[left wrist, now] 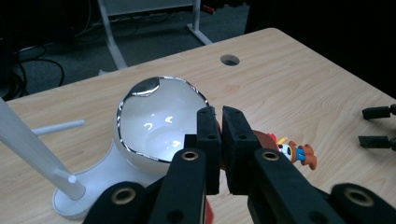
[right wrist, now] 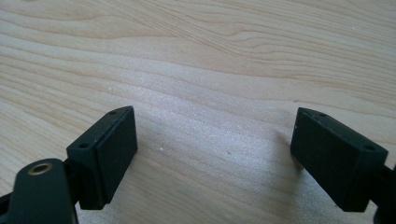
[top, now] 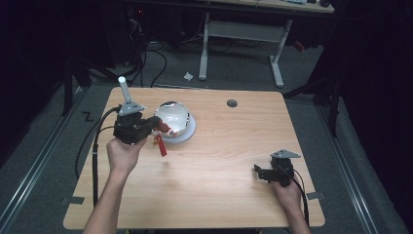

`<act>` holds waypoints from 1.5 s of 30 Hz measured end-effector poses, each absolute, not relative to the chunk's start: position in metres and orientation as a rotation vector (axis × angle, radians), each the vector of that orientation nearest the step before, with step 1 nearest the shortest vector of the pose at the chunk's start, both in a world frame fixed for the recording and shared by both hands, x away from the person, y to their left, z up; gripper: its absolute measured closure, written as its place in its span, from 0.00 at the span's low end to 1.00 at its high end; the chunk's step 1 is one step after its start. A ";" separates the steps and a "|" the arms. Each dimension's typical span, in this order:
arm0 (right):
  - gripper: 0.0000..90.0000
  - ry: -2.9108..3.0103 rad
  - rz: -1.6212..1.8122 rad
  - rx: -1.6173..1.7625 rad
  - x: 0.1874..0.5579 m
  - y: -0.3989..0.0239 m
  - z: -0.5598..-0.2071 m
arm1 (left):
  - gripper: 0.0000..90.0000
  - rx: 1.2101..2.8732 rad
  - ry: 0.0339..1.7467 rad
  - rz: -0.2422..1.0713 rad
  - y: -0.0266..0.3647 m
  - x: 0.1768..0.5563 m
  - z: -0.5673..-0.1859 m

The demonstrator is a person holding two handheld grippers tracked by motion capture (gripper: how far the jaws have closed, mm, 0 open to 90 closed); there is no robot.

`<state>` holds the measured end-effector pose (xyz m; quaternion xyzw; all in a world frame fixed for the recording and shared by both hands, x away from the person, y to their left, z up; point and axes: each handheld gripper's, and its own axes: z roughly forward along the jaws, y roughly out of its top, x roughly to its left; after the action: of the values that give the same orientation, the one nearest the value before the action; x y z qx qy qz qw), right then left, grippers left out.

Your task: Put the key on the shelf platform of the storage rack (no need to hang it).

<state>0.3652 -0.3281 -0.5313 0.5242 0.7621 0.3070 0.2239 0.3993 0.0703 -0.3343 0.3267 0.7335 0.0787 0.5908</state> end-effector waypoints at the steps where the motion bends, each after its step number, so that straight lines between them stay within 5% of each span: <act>1: 0.16 2.103 0.847 1.447 0.365 -0.328 -0.531 | 0.96 0.757 1.704 0.183 0.070 0.400 -0.332; 45: 0.16 2.102 0.848 1.447 0.366 -0.328 -0.531 | 0.96 0.781 1.658 0.215 0.044 0.450 -0.284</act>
<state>0.3659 -0.3282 -0.5314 0.5244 0.7618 0.3073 0.2241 0.4499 0.0440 -0.2839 0.3373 0.7163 0.0928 0.6037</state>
